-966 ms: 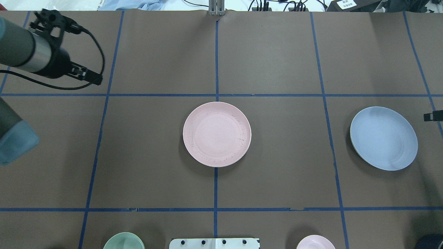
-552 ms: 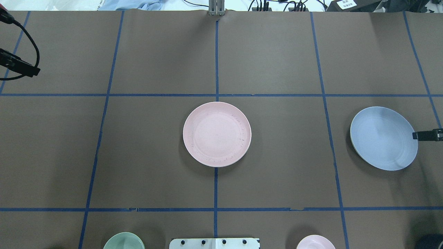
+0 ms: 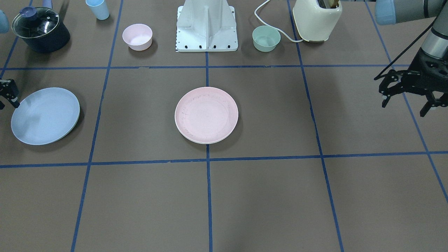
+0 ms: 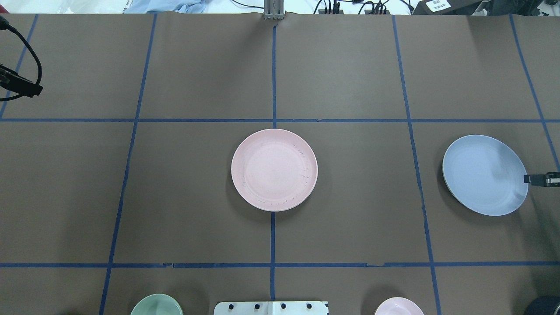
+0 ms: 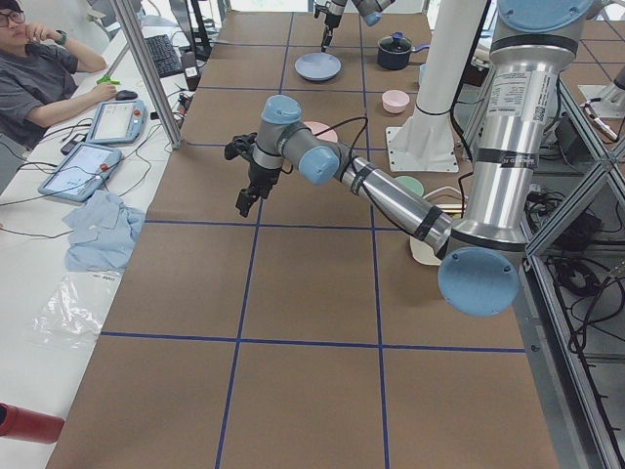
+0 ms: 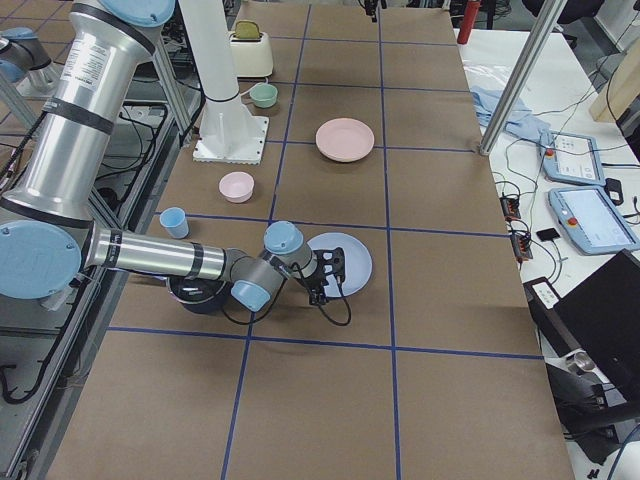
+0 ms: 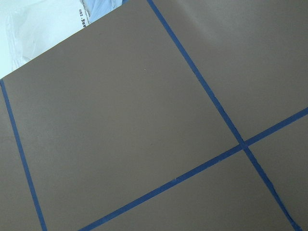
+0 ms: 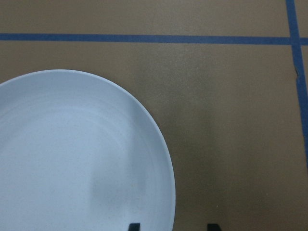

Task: Stack three plates with pink and blue
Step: 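Reach the right gripper to the light blue plate's rim and grasp it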

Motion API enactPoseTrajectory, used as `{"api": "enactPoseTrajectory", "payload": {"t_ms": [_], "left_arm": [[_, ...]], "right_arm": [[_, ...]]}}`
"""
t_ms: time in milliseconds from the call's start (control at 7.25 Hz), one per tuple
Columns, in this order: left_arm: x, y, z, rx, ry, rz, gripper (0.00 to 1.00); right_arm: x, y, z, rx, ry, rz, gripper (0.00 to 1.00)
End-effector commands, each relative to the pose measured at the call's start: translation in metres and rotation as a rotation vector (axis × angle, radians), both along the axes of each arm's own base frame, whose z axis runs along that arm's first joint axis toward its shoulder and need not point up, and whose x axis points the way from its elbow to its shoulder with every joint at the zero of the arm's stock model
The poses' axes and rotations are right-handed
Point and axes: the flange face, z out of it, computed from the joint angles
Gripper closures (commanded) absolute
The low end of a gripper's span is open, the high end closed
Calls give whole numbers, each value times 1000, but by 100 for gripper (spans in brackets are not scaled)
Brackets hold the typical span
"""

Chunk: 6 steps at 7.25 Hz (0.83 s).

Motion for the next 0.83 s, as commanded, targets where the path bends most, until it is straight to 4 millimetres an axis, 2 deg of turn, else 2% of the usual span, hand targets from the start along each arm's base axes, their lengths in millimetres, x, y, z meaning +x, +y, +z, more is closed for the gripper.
{"api": "enactPoseTrajectory", "payload": {"t_ms": [0,138,276,414,690], "left_arm": [[1,0,-1,0,1,1,0],[2,-1,-1,-1,2,0,0],[2,-1,0,-2,1,0,0],[2,-1,0,-2,1,0,0],[3,-2,-2,0,3,0,0]], "right_arm": [[-18,-10,13,2,18,-4,49],[-21,-12,15,1,17,-8,54],[-22,-13,14,-2,14,-6,72],[-23,-13,13,-4,11,-7,100],[-23,-13,7,3,0,-11,100]]}}
